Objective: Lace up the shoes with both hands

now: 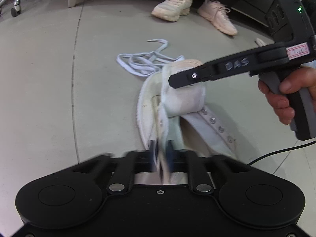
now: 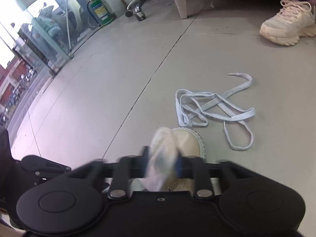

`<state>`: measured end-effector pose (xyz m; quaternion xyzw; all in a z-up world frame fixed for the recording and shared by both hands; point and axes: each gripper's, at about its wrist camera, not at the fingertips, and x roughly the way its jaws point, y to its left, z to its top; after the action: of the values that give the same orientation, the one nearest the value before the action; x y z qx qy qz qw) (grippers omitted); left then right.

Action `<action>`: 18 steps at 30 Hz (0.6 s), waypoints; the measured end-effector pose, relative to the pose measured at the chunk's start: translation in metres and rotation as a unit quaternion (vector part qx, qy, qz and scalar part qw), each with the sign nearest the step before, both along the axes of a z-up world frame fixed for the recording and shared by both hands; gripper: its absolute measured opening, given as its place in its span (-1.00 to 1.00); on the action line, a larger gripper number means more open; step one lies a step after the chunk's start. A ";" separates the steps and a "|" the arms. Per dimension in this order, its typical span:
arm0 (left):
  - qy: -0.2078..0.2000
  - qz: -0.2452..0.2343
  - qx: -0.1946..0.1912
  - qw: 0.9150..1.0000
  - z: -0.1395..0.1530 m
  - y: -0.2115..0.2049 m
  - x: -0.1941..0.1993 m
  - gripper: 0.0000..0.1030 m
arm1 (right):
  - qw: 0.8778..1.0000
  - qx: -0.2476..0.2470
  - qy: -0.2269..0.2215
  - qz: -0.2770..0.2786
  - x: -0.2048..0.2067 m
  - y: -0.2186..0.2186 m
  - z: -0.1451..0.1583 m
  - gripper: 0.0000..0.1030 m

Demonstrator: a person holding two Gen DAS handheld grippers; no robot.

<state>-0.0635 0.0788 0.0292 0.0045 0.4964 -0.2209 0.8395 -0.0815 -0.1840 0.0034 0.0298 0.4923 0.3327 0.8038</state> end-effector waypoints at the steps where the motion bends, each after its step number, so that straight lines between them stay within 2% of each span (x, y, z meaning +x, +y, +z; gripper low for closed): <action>1: -0.003 -0.001 0.005 1.000 -0.004 -0.004 0.000 -0.95 | 1.000 0.007 -0.006 0.008 -0.004 0.001 0.004 -0.90; 4: -0.001 0.021 0.001 1.000 -0.014 -0.015 -0.004 -0.95 | 0.999 0.010 -0.026 0.045 -0.020 0.006 0.013 -0.90; 7: 0.009 0.045 -0.013 0.999 -0.022 -0.025 0.004 -0.96 | 0.995 -0.009 -0.046 0.091 -0.042 0.015 0.019 -0.90; 10: 0.019 0.057 -0.029 0.998 -0.021 -0.021 0.003 -0.96 | 0.988 -0.043 -0.062 0.137 -0.060 0.024 0.017 -0.90; 12: 0.026 0.058 -0.037 0.997 -0.013 -0.013 0.000 -0.96 | 0.978 -0.077 -0.081 0.175 -0.072 0.031 0.014 -0.90; 13: 0.028 0.059 -0.039 0.997 -0.012 -0.011 0.000 -0.96 | 0.972 -0.094 -0.093 0.193 -0.077 0.034 0.014 -0.90; 16: 0.031 0.056 -0.041 0.997 -0.007 -0.003 -0.005 -0.96 | 0.938 -0.160 -0.152 0.268 -0.099 0.049 0.012 -0.90; 18: 0.032 0.061 -0.039 0.997 -0.004 -0.007 -0.009 -0.96 | 0.899 -0.213 -0.197 0.329 -0.120 0.059 0.005 -0.90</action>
<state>-0.0730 0.0716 0.0251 -0.0658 0.5138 -0.1883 0.8344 -0.2015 -0.1255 0.0087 -0.3720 0.3650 0.4641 0.7162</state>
